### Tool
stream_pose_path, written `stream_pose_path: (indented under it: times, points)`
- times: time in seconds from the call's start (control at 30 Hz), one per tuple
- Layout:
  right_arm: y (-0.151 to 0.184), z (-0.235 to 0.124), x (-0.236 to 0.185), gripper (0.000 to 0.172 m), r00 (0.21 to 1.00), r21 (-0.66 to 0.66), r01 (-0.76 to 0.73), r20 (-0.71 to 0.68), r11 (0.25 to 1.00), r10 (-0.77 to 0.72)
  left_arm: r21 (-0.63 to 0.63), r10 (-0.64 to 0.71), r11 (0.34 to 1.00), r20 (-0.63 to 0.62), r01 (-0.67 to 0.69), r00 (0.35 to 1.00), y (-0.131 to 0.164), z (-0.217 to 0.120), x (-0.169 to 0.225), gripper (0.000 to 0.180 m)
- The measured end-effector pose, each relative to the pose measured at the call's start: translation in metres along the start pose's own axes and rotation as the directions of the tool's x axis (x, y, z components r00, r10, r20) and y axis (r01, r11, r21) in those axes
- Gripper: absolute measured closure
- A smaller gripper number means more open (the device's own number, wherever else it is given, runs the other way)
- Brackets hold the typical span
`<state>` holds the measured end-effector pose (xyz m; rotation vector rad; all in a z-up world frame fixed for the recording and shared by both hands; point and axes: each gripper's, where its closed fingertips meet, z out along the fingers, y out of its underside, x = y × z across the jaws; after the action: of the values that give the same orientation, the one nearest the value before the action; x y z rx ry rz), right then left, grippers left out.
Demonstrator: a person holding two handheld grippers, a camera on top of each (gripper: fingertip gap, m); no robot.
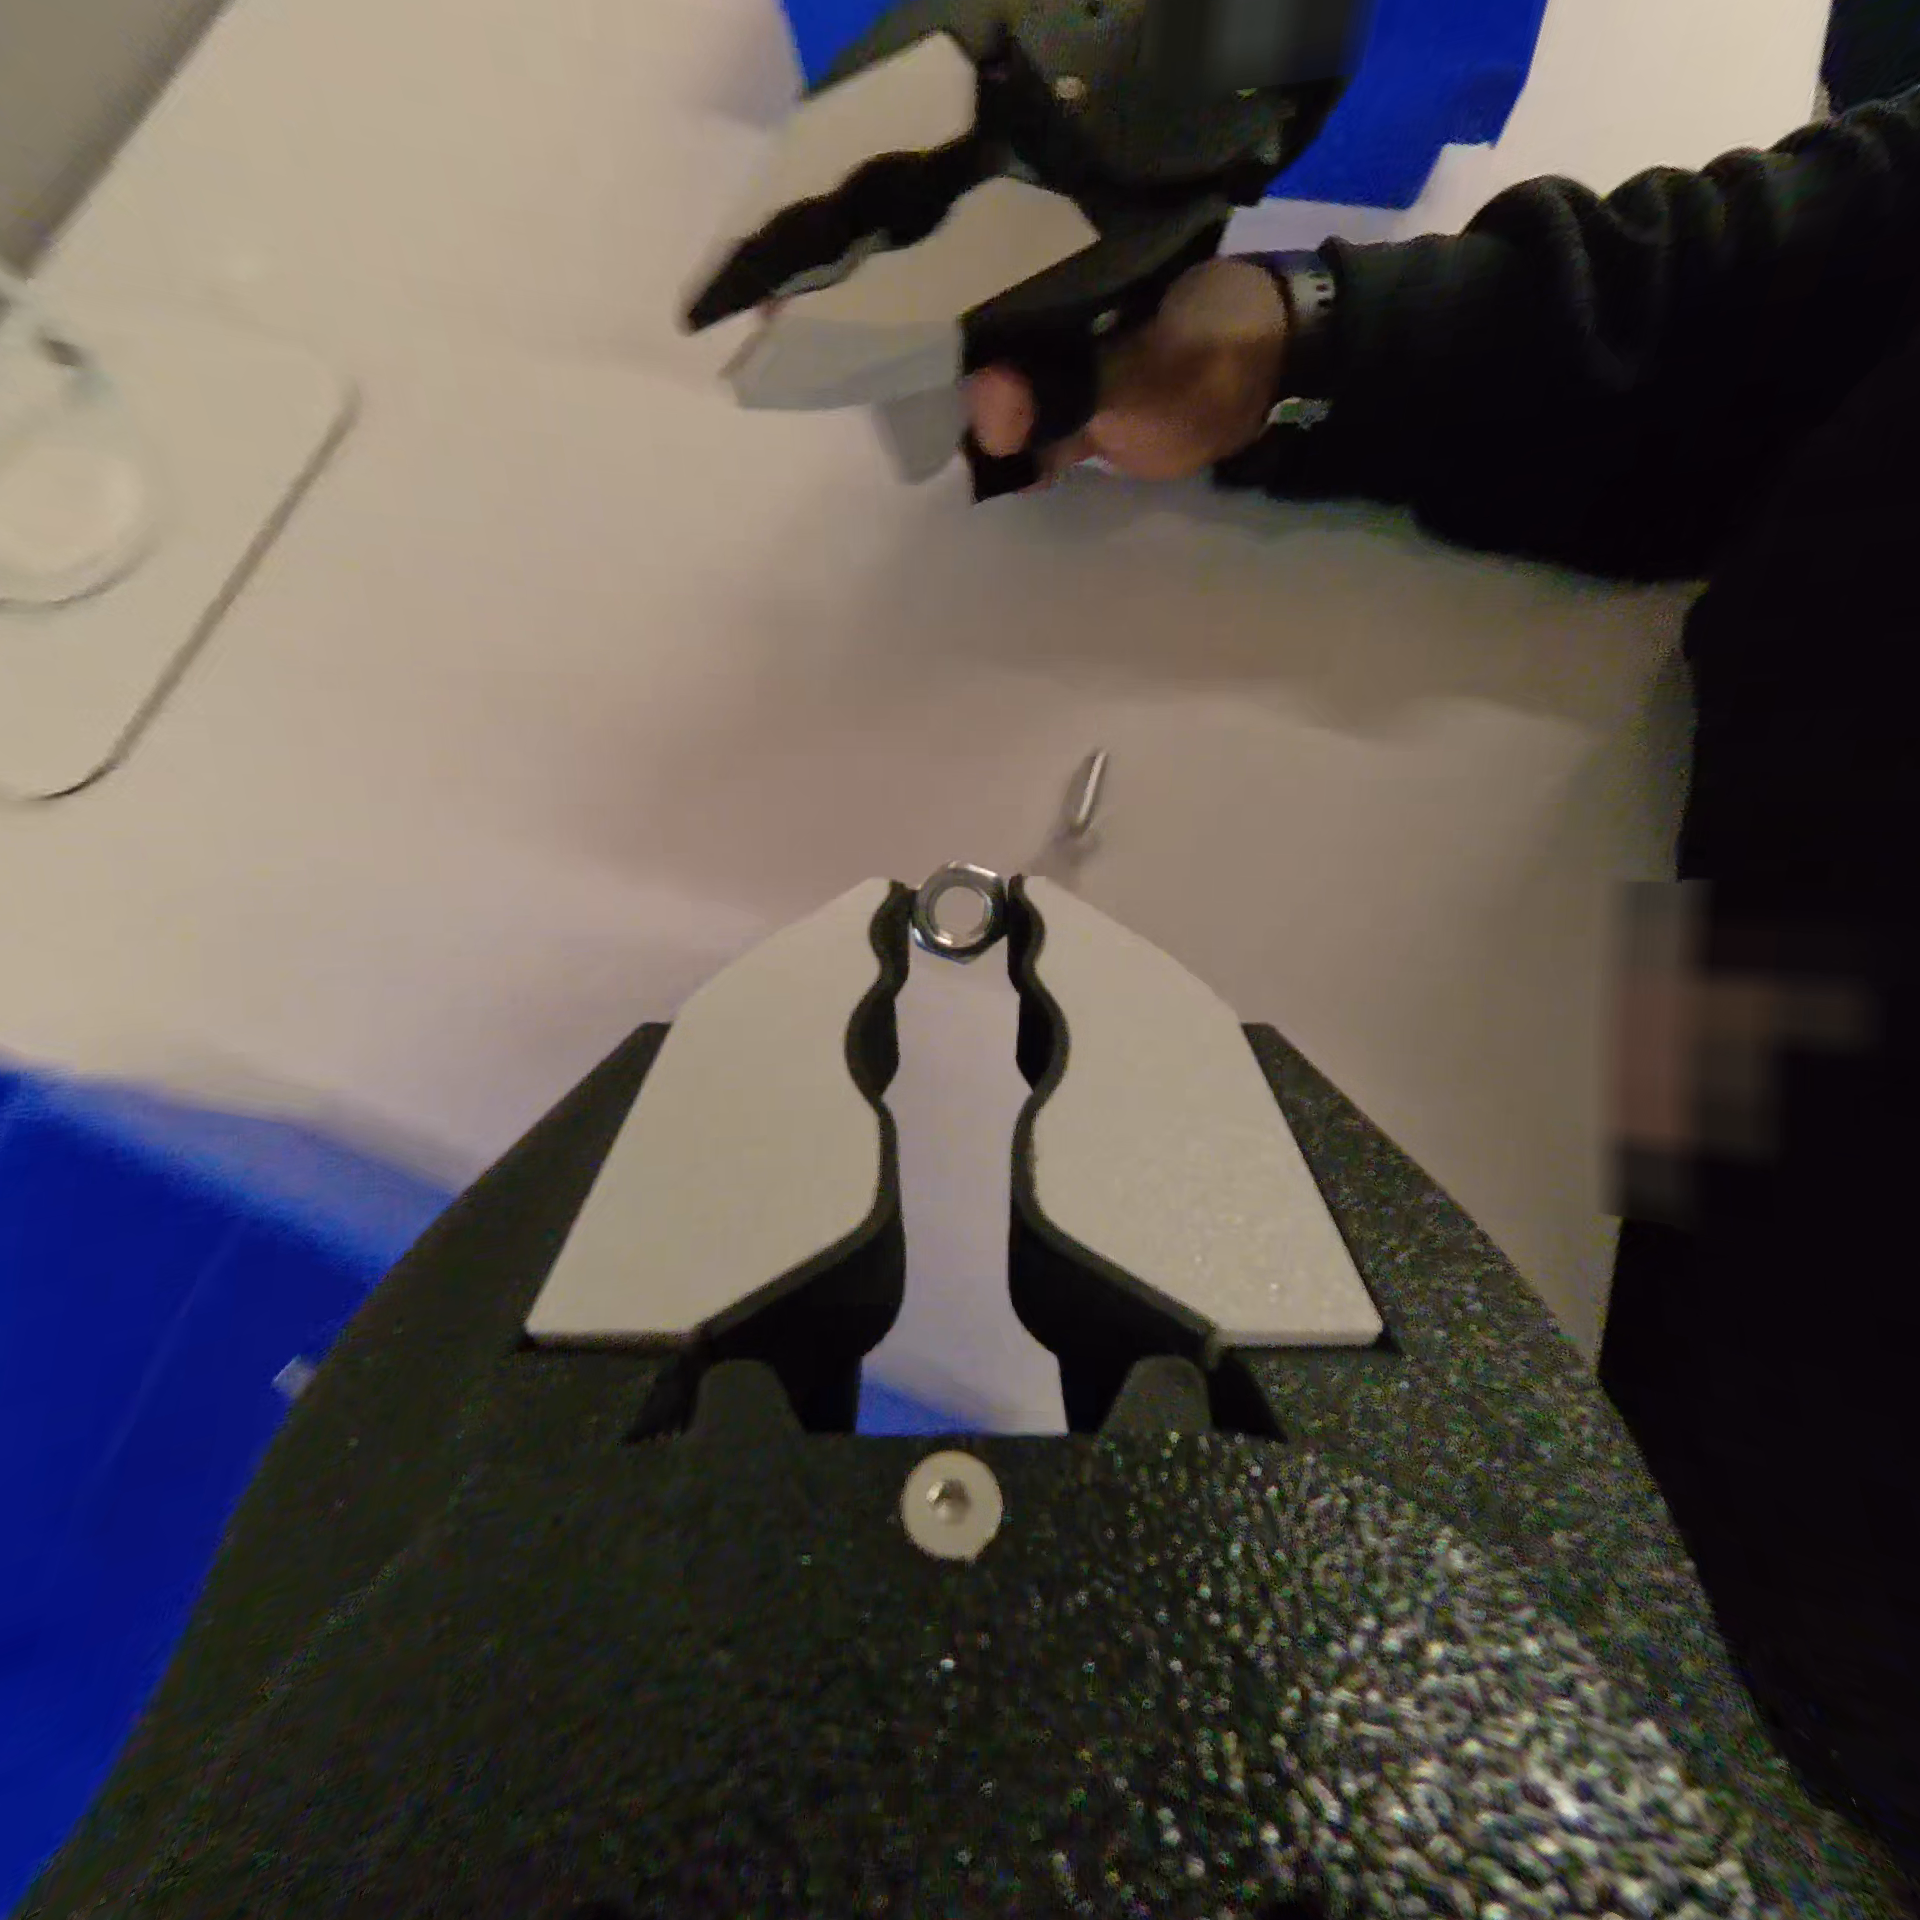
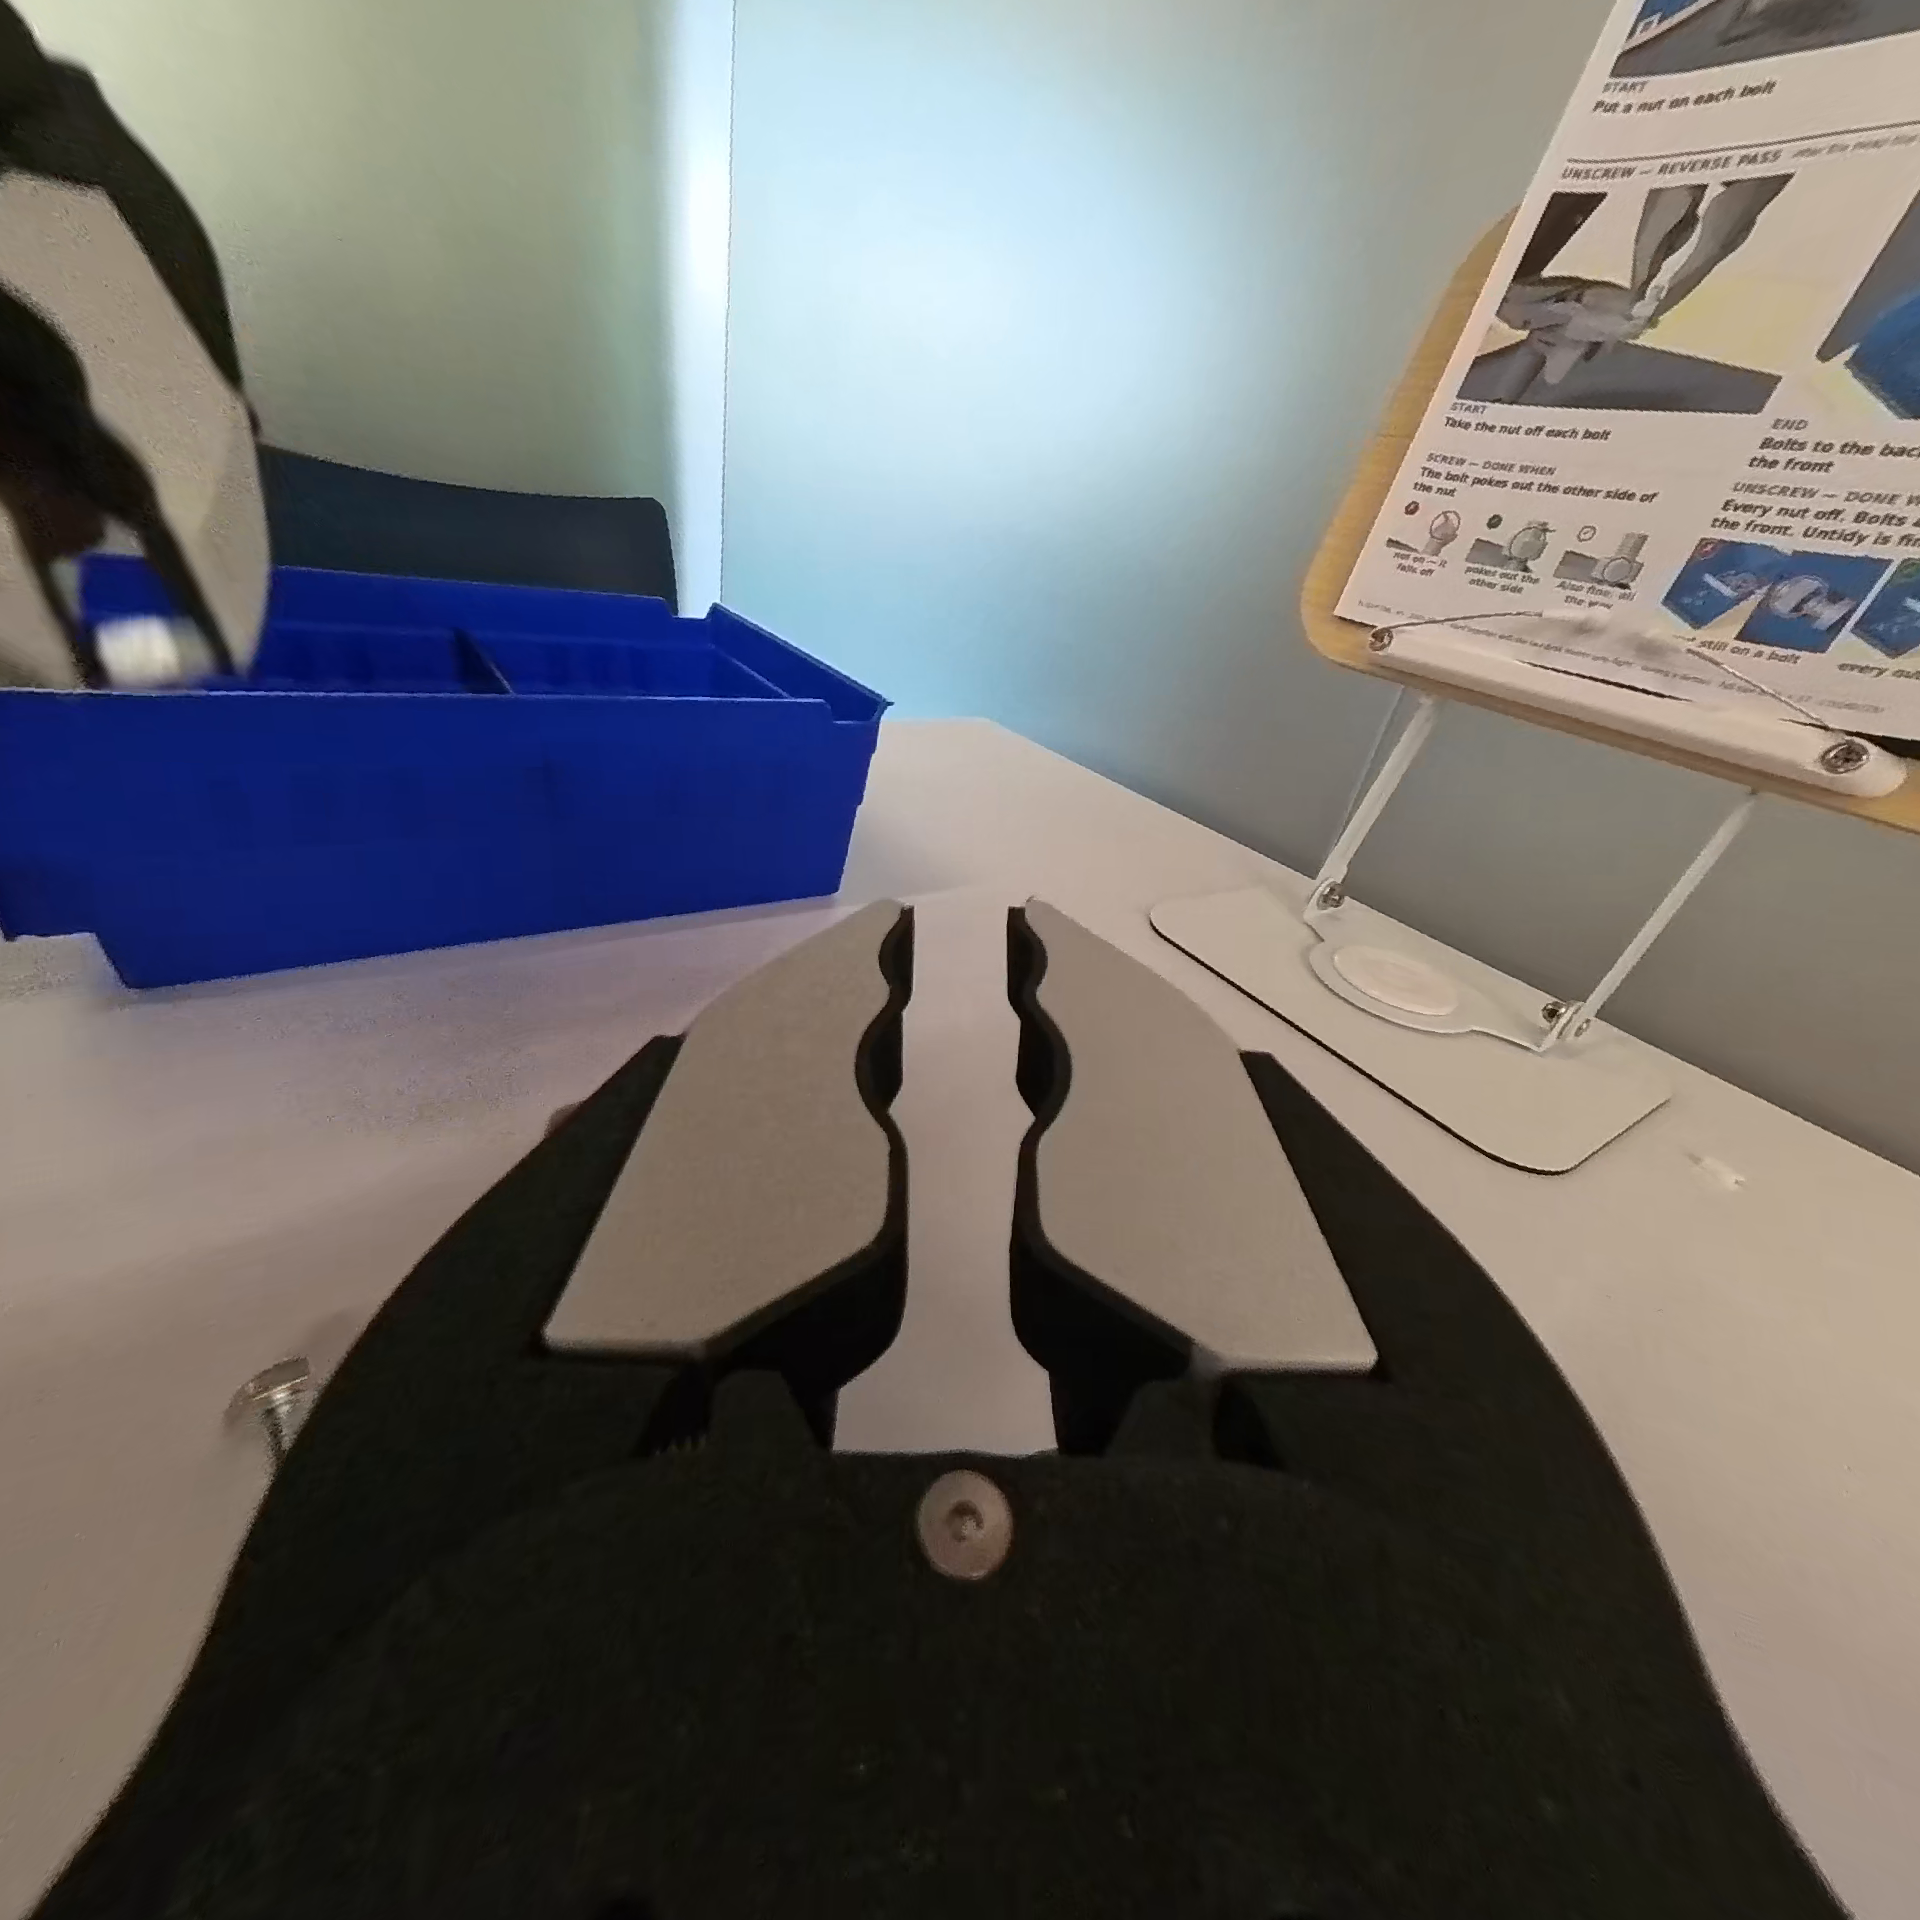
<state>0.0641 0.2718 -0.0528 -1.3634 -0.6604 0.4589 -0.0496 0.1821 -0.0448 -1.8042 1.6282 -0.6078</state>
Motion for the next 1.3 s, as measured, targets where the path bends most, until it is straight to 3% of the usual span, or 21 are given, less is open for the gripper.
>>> stream_pose_path:
  times: [0.2, 0.43, 0.6, 0.73, 0.93, 1.1, 1.3]
  points:
    - [-0.005, -0.005, 0.007, 0.155, 1.0, 0.008, 0.006, -0.027, 1.0, -0.005, -0.134, -0.037, 0.99, 0.019, 0.039, 0.999, 0.0, 0.099, 0.009, 0.163]
    - [-0.01, -0.008, 0.013, 0.155, 0.999, 0.023, -0.023, -0.044, 0.999, 0.024, -0.252, -0.101, 0.964, -0.031, 0.09, 0.994, 0.023, 0.137, 0.009, 0.163]
    - [-0.007, -0.006, 0.012, 0.155, 0.999, 0.011, -0.037, -0.038, 0.999, 0.037, -0.269, -0.128, 0.958, -0.07, 0.105, 0.989, 0.032, 0.148, 0.017, 0.163]
    - [-0.007, -0.004, 0.01, 0.155, 0.999, 0.002, -0.027, -0.034, 1.0, 0.027, -0.192, -0.12, 0.976, -0.093, 0.101, 0.988, 0.024, 0.149, 0.019, 0.162]
    - [-0.002, -0.003, 0.008, 0.155, 0.999, -0.017, -0.011, -0.037, 1.0, 0.01, 0.002, -0.016, 1.0, 0.004, 0.016, 1.0, 0.006, 0.143, 0.008, 0.149]
    - [0.001, -0.004, 0.008, 0.155, 0.999, -0.032, -0.008, -0.039, 0.999, 0.007, 0.037, 0.061, 0.997, 0.089, -0.065, 0.994, 0.009, 0.13, 0.009, 0.145]
    - [0.012, 0.0, 0.009, 0.155, 0.999, -0.071, -0.02, -0.035, 0.997, 0.017, 0.085, 0.017, 0.996, 0.105, -0.026, 0.994, 0.025, 0.124, 0.02, 0.143]
